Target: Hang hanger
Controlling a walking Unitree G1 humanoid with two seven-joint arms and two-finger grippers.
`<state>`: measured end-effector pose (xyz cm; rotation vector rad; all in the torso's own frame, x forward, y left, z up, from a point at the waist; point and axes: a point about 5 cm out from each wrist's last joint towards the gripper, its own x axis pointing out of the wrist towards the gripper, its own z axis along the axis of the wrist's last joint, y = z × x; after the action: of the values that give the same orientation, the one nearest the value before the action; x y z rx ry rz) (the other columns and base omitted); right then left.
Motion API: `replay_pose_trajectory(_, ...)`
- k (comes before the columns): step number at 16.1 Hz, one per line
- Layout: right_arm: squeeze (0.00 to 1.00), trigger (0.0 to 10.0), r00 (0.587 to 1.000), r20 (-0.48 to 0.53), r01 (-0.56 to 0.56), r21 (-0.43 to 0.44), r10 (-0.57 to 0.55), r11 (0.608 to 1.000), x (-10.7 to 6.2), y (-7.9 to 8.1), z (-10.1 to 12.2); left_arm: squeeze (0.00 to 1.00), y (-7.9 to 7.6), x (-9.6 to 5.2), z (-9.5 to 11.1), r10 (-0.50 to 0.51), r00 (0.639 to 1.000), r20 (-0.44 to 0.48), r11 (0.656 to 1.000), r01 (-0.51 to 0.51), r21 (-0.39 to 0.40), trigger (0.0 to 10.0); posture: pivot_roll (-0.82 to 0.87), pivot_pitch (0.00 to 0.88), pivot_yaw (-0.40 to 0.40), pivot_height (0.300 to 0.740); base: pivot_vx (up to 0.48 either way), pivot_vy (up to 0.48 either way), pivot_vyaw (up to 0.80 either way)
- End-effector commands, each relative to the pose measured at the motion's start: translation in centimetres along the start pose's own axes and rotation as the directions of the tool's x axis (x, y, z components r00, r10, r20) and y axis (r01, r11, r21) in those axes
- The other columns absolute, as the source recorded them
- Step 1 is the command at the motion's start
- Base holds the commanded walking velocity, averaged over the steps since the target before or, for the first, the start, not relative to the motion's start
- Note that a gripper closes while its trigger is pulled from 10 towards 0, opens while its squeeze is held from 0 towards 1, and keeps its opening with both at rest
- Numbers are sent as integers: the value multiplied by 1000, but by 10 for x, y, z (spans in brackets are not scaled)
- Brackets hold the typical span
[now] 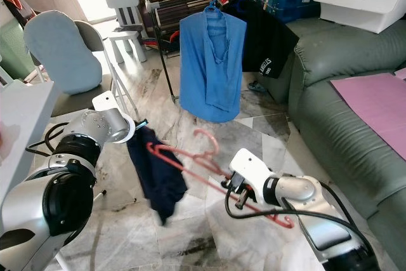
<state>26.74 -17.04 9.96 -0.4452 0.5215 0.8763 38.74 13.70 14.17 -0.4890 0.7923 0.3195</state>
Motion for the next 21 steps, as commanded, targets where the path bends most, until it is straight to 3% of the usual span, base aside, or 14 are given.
replay_pose_trajectory(1,0,10000,999,2,34,-23,-34,999,4,-4,3,0,-5,-12,21,-11,998,55,1000,12,-16,10000,-96,7,185,740,0,0,0)
replay_pose_trajectory(7,0,10000,988,0,152,-25,-152,988,10,-24,1,0,-6,-14,19,-30,999,21,999,31,-31,10000,-90,5,175,740,0,0,0)
replay_pose_trajectory(9,0,10000,975,12,222,-17,-222,975,11,-34,1,0,-14,-16,11,-73,997,-11,997,73,-9,10000,-94,5,176,740,0,0,0)
replay_pose_trajectory(12,0,10000,970,16,243,-10,-243,970,12,-37,0,0,-20,-18,6,-113,993,-39,994,114,3,10000,-91,4,176,740,0,0,0)
replay_pose_trajectory(16,0,10000,991,63,123,-26,-122,992,6,-25,5,0,-14,-17,9,-55,998,-11,998,55,-30,10000,-92,2,172,740,0,0,0)
replay_pose_trajectory(19,0,10000,997,63,-50,-68,54,996,-6,-6,7,0,4,-5,13,41,997,62,993,-34,-109,10000,-110,0,182,740,0,0,0)
replay_pose_trajectory(20,0,10000,995,64,-73,-70,78,995,-5,-1,8,0,5,-2,11,39,996,79,994,-31,-101,10000,-111,0,184,740,0,0,0)
replay_pose_trajectory(21,0,10000,994,68,-78,-78,83,994,-4,2,10,0,4,-1,12,24,988,152,1000,-23,-4,10000,-115,0,188,740,0,0,0)
